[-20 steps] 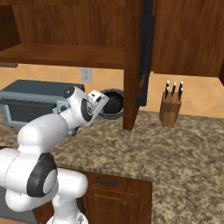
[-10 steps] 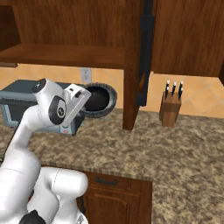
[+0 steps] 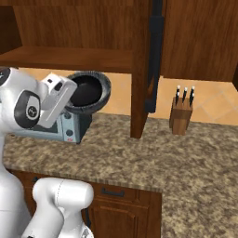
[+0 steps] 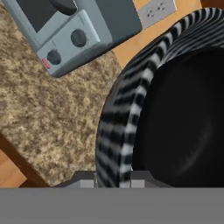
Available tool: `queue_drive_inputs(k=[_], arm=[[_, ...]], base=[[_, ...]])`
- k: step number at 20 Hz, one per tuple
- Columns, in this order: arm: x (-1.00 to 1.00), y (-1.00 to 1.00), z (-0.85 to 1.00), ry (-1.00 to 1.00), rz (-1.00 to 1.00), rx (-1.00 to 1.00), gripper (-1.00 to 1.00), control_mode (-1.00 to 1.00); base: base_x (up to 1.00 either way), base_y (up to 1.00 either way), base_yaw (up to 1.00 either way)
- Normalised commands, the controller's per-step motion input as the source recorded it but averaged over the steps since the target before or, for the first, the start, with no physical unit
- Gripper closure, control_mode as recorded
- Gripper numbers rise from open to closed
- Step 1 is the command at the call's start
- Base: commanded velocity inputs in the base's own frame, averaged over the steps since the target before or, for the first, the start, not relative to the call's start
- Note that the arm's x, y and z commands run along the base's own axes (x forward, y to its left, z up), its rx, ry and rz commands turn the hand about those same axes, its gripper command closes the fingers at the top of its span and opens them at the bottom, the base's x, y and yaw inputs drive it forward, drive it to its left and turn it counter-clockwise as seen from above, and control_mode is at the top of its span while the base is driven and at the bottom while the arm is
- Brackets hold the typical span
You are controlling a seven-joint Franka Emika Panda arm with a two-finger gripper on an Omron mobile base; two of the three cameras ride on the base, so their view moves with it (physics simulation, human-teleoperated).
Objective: Pick up the bowls on the counter and stack them on top of one another in the open cabinet. Place the smaller bowl on top of the larger bowl.
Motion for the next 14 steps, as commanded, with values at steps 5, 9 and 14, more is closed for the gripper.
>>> queue_drive_inputs(k=[5, 9, 14], arm=[[0.24, 0.02, 1.0, -0.03, 0.0, -0.05, 1.0, -1.0], [1.0, 0.0, 0.7, 0.0, 0.01, 0.0, 1.0, -1.0], [1.0, 0.0, 0.04, 0.02, 0.02, 0.0, 1.0, -1.0]], base=[[0.0, 0.0, 0.0], [0.0, 0.0, 0.0], [0.0, 0.0, 0.0]])
